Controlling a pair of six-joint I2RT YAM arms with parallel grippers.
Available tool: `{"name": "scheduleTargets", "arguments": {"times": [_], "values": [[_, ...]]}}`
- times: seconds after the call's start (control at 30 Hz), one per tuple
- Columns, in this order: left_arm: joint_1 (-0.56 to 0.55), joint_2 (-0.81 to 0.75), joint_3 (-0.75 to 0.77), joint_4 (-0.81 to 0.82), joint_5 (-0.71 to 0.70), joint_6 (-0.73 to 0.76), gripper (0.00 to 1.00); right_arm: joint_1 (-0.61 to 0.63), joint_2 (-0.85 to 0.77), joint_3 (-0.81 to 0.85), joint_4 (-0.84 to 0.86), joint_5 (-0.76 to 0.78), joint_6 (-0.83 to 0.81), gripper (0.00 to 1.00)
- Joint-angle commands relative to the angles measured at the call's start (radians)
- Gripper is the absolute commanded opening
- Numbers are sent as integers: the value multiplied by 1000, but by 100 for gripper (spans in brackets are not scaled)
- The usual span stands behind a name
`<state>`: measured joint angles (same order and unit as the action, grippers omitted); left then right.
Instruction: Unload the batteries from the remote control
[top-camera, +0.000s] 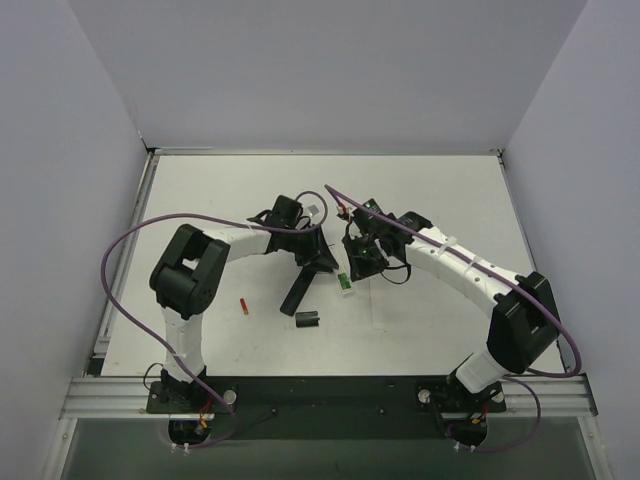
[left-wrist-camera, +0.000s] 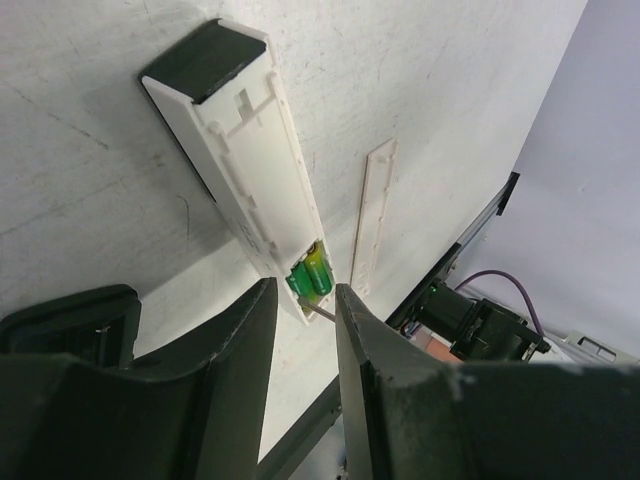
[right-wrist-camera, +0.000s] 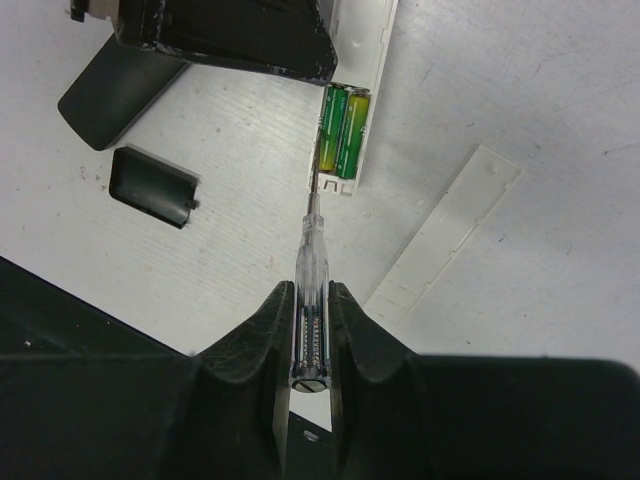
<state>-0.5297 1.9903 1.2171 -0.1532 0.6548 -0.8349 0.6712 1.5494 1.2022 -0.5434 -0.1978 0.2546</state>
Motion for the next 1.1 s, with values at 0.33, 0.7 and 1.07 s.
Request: {"name": "scheduleTargets", "arguments": {"times": [0.33, 0.7, 1.07], "values": [[5, 76, 99, -20, -26, 20, 39, 5, -22, 60, -53, 34, -24, 0], [7, 104, 105, -39, -35, 33, 38, 2, -12, 40, -58, 80, -92, 0], [7, 114, 94, -40, -37, 39, 37, -2, 24, 19, -40, 67, -112, 0]]}}
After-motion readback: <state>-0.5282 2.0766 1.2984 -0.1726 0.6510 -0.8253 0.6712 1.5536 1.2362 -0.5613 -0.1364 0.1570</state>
